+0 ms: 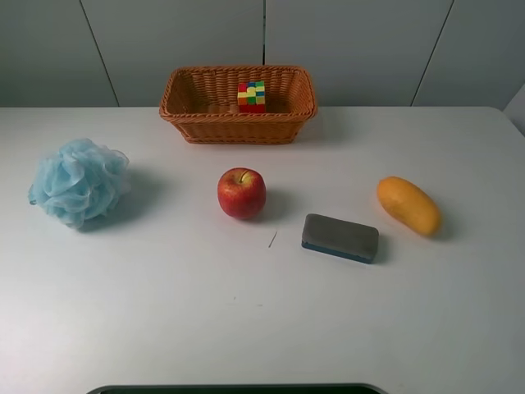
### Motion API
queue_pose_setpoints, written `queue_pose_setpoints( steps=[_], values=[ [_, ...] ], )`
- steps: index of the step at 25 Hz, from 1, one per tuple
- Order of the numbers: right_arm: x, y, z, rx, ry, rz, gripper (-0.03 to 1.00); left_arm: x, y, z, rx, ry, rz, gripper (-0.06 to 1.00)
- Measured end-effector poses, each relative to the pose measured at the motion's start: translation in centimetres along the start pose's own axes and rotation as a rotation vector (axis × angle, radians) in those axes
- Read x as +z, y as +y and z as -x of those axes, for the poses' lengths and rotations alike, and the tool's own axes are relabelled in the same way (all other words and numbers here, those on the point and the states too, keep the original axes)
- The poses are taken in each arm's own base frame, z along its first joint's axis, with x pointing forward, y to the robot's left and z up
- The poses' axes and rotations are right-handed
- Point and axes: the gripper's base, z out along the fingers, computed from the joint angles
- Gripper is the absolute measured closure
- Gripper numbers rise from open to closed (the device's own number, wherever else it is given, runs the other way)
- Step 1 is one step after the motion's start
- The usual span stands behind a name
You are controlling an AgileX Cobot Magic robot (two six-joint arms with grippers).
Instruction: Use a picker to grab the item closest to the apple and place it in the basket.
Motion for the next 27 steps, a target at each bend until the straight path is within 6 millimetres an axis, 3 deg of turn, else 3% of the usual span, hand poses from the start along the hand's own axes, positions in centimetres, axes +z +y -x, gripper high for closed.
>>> queue_pose_setpoints(
  steps=[10,27],
  values=[
    [0.0,0.0,0.0,0.000,0.000,0.000,0.27,-2.0,-0.3,-2.1,-0.072,-0.215,0.135,0.22],
    [0.0,0.0,0.0,0.000,0.000,0.000,0.27,-2.1,-0.3,-2.2,-0.128,-0.228,0.150,0.22]
  ],
)
